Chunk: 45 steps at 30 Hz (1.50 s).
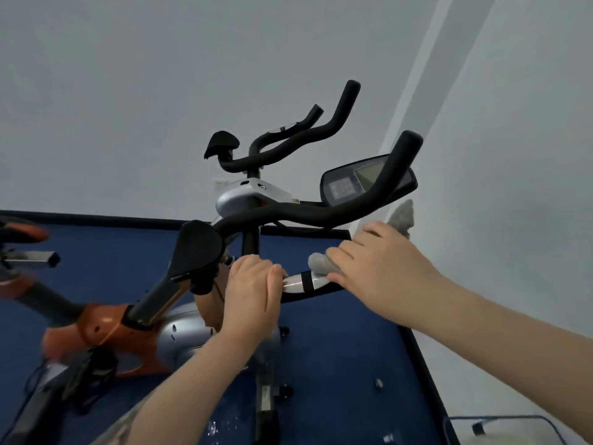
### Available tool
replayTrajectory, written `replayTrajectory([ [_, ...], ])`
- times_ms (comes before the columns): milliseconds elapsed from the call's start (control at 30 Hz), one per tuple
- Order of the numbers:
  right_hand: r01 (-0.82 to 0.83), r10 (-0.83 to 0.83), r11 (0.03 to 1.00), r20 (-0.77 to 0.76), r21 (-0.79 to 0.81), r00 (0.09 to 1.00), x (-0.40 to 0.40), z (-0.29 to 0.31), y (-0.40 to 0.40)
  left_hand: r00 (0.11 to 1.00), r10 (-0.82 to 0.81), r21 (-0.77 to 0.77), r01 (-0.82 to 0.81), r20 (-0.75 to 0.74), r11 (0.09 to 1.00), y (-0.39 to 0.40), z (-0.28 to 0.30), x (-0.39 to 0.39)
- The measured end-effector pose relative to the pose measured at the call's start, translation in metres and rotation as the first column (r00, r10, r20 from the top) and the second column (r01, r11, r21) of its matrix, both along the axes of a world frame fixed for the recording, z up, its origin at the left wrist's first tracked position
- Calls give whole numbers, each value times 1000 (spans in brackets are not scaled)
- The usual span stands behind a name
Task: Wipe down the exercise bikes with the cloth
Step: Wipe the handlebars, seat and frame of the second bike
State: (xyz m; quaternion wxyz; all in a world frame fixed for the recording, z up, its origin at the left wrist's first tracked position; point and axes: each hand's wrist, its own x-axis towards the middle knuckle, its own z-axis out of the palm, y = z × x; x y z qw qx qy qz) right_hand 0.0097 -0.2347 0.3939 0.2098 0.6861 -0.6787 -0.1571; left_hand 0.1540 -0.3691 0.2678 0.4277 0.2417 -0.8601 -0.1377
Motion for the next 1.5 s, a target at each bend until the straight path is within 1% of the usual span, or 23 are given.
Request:
replayTrajectory([
  [33,-49,49,999,8,3,999,-5,2,5,1000,-8,17,8,0,1000,0,-1,2],
  [100,-102,107,987,29,-124,994,-9,-2,16,1000,-25,53,25,5,998,1,0,3],
  [133,-71,82,977,44,-201,996,-5,-6,16,999,-30,63,29,22,998,2,3,2],
  [167,16,-2,972,59,-236,998,3,-11,12,998,-47,69,44,44,997,2,6,2],
  [200,112,-97,966,75,-231,992,16,-17,2,996,-81,93,77,46,993,2,8,4],
  [267,236,-215,952,121,-197,969,46,-31,-16,988,-152,200,157,-41,967,-1,17,13],
  [333,326,-279,933,265,-155,923,61,-33,-32,981,-121,227,154,-150,962,-9,31,26],
  [400,312,-246,939,351,-145,904,60,-28,-32,987,-52,183,80,-155,980,-27,47,37],
  [467,271,-175,946,422,-179,889,59,-21,-22,995,-15,162,31,-95,986,-48,58,44],
  [533,304,-205,946,516,-114,831,52,-14,-17,999,-1,160,8,-44,987,-68,60,49],
  [667,367,-280,918,405,-153,870,84,-35,-46,997,29,319,-49,68,946,-91,52,47],
  [767,415,-349,907,435,-65,830,123,-59,-73,994,35,399,-74,105,914,-97,49,43],
  [800,423,-346,903,459,-72,818,125,-61,-73,996,24,393,-58,89,918,-100,49,44],
  [867,420,-332,903,470,-93,818,114,-56,-64,992,25,294,-60,120,954,-112,47,50],
  [900,440,-351,891,446,-111,823,109,-55,-57,987,36,252,-75,155,965,-119,46,52],
  [967,504,-439,856,350,-118,828,106,-57,-49,980,41,243,-89,196,966,-129,42,54],
  [1033,588,-553,807,282,-51,784,116,-60,-62,984,24,315,-79,175,946,-132,35,52],
  [1133,622,-603,780,345,67,719,118,-55,-106,994,33,460,-79,106,885,-132,25,51],
  [1233,564,-584,808,355,171,730,103,-57,-119,995,-3,532,-52,101,845,-133,21,54],
  [1300,580,-604,797,255,171,755,106,-64,-110,995,-37,567,-20,90,824,-132,20,54],
  [1333,600,-622,783,238,166,746,110,-65,-107,995,-46,567,-9,84,823,-132,19,53],
  [1400,647,-670,738,326,191,667,110,-68,-120,997,-65,562,26,49,827,-133,18,52],
  [1500,681,-709,674,508,285,489,89,-63,-158,993,-114,563,92,5,821,-135,17,51],
])
